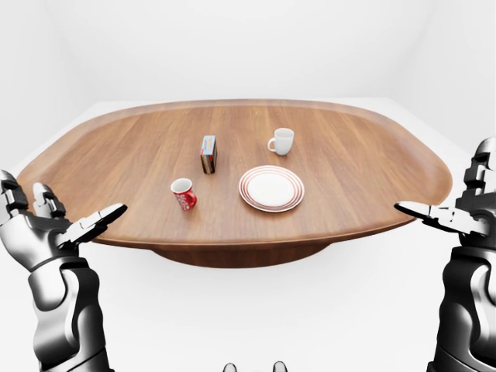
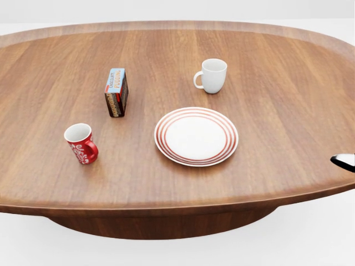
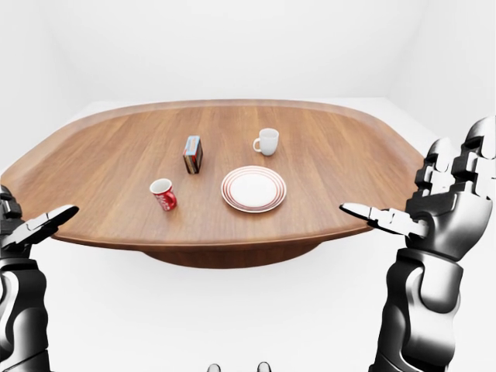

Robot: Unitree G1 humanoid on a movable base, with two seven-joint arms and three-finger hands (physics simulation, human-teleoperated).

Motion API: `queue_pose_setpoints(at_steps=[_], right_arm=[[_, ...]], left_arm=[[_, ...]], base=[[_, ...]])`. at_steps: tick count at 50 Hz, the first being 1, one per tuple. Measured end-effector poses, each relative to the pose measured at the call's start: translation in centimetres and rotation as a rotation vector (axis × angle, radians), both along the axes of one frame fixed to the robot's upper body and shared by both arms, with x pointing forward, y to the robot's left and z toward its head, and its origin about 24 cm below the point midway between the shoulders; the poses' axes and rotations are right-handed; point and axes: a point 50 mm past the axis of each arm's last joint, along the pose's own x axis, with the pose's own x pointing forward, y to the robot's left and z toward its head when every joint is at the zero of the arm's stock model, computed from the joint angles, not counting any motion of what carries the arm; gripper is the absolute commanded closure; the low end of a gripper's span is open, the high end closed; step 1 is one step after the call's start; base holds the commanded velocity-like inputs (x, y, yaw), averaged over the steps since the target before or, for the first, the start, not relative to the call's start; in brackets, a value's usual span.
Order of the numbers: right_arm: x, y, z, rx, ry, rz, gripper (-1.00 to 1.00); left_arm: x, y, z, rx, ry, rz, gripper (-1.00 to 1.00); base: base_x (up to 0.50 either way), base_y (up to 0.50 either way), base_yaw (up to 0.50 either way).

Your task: Pick up the red mug and put it on the plate

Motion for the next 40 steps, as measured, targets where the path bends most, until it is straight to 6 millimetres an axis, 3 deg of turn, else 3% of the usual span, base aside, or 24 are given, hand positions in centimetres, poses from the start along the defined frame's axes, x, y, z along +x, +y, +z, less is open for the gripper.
queue_pose_setpoints(at_steps=[40], right_arm=[[-0.25,0.2,-0.27,-0.022,0.014,0.008,-1.0]], left_arm=[[-0.19,0.35,-0.31,-0.008,0.012,0.018,-1.0]], base=[[0.21,0.0,0.0]])
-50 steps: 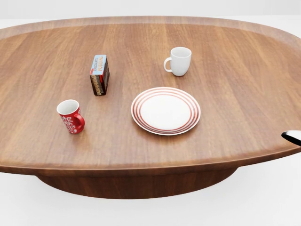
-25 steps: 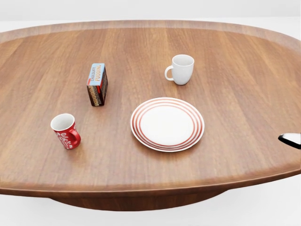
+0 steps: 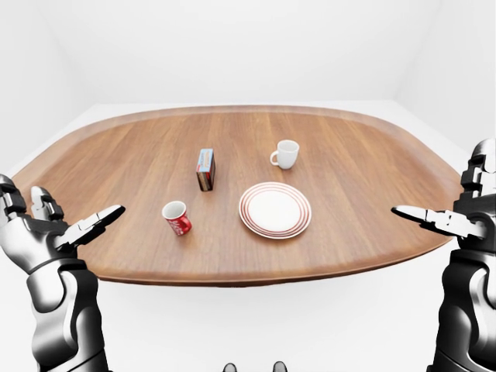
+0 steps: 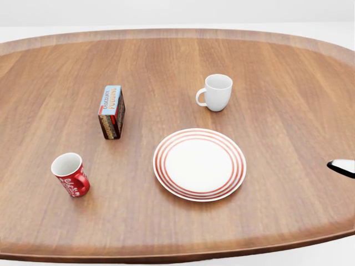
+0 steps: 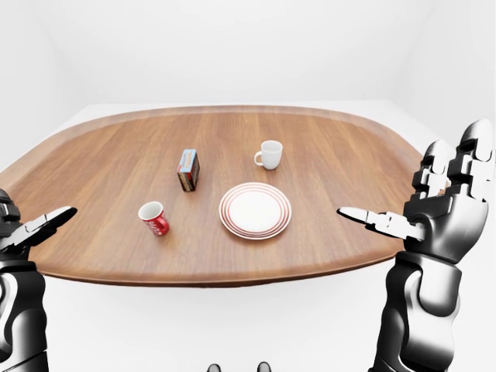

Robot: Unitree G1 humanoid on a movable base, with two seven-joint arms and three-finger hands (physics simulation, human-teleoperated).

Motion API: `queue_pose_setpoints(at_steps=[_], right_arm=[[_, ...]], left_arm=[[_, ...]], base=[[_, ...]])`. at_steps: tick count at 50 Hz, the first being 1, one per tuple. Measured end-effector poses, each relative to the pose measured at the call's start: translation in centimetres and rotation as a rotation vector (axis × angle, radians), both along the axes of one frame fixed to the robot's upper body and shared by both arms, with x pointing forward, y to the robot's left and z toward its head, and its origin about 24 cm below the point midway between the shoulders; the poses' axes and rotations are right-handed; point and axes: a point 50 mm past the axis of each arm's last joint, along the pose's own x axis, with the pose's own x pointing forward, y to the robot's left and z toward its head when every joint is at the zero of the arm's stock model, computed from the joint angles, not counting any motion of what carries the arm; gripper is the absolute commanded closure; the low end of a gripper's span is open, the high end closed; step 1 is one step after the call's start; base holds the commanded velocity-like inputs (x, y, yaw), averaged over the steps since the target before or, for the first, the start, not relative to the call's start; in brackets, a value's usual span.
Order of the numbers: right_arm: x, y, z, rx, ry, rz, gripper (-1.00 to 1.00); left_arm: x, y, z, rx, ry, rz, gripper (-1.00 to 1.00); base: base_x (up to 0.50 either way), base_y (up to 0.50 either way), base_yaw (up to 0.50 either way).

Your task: Pick up the red mug and put it on the plate

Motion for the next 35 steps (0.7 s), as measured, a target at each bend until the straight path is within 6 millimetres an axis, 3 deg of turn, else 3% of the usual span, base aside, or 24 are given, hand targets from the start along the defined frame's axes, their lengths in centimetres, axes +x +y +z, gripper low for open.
queue_pose_setpoints(at_steps=[35], right_arm=[[0.17,-0.04,-0.2,-0.002,0.011,0.003,-1.0]], left_arm=[[0.01,-0.04,0.0,0.001,0.0,0.001,-1.0]], base=[[0.26,0.0,0.0]])
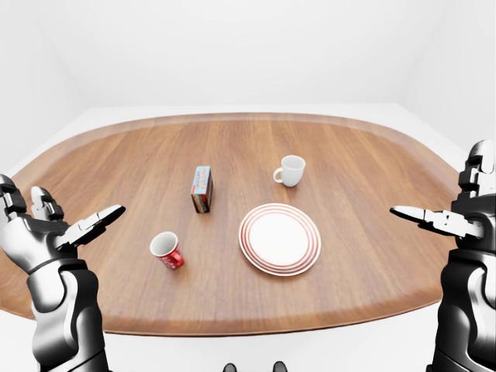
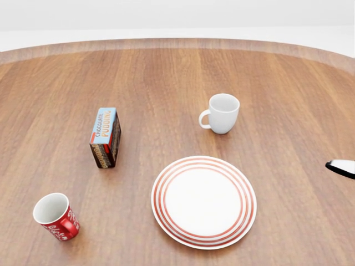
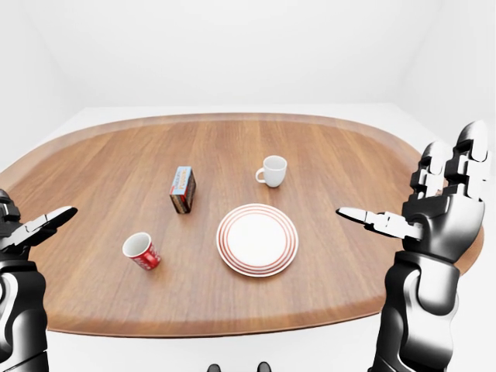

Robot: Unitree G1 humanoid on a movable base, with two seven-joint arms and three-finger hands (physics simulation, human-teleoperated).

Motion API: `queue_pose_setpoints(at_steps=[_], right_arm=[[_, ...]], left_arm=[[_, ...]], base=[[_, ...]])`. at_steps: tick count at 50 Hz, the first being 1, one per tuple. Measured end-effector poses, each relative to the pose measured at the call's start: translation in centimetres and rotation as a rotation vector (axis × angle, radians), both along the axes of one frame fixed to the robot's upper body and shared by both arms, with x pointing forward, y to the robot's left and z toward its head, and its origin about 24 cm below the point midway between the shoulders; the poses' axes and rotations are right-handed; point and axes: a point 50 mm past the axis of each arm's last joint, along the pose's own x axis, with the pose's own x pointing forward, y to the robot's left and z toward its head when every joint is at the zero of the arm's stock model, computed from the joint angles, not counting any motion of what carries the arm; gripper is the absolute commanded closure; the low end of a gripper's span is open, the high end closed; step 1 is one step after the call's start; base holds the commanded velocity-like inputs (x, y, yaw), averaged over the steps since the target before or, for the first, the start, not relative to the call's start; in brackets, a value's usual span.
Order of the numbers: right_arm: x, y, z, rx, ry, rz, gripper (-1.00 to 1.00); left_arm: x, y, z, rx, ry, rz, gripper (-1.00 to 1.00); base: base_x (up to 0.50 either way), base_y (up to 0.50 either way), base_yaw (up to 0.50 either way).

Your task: Pick up the red mug and put it on the plate

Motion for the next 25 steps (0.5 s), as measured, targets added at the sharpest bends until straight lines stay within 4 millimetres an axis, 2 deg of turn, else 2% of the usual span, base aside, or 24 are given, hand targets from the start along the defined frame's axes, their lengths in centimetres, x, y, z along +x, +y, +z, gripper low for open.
queue_pose_setpoints(at_steps=[25], right_arm=[[0.1,0.02,-0.1,0.001,0.005,0.002,-1.0]], left_arm=[[0.04,-0.04,0.06,-0.001,-0.003,-0.002,-1.0]], base=[[0.29,0.0,0.0]])
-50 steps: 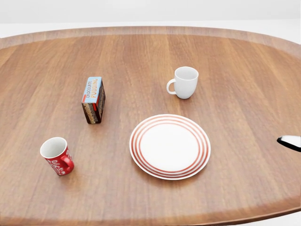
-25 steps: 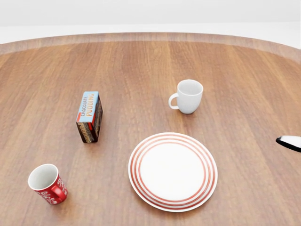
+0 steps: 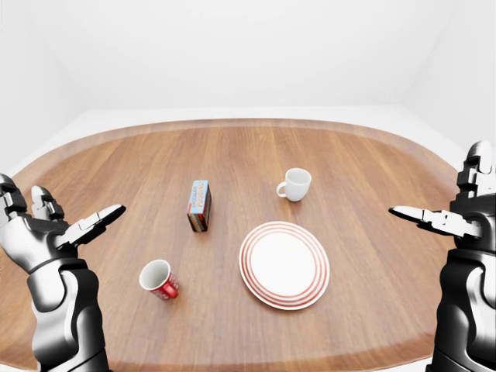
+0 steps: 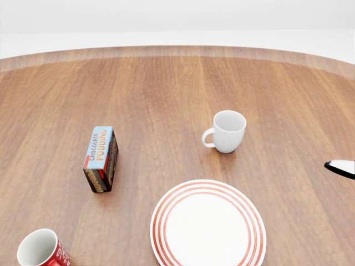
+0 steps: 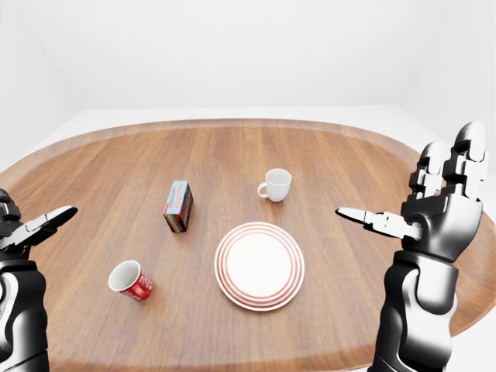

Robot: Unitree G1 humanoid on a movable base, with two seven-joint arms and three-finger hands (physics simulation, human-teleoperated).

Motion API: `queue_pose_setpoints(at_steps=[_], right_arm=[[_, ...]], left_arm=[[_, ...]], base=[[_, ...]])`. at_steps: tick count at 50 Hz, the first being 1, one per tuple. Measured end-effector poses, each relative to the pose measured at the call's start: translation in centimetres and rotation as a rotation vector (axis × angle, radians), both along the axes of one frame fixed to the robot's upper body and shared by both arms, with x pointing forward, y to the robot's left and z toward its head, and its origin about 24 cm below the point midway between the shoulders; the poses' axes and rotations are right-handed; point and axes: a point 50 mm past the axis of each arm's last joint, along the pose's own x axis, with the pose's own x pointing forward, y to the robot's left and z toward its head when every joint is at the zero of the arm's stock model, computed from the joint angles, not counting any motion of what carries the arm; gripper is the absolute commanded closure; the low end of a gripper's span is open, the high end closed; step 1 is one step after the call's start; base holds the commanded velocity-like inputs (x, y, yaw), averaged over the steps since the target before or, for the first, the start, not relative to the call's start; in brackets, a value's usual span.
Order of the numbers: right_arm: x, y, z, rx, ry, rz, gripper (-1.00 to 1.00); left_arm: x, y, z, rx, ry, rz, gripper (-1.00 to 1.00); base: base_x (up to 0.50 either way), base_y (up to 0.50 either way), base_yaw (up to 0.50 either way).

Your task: Pick up the red mug and put it on the plate

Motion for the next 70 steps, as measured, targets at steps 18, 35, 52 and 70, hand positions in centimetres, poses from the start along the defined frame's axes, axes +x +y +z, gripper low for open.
queue_pose_setpoints(at_steps=[18,35,52,70], right_arm=[[0.0,0.1,-0.3,-0.014,0.019,-0.008,-1.0],[0.0,0.2,-0.4,-0.02,0.025,-0.007,-1.0],[0.1,0.3,-0.6,-0.022,0.034,-0.003,-1.0],[1.0,6.1,-1.1,-0.147,0.067,0.234,-1.0]], left_arm=[[0.0,-0.1,-0.2,0.0,0.008,-0.001,-1.0],[0.0,-0.1,-0.3,0.0,0.013,-0.001,-1.0],[0.0,-0.1,-0.3,0.001,0.013,0.0,-1.0],[0.0,-0.2,-0.1,0.006,0.007,-0.002,-1.0]], base=[[0.1,0.32,0.0],[0.09,0.5,0.0],[0.09,0.4,0.0],[0.0,0.0,0.0]])
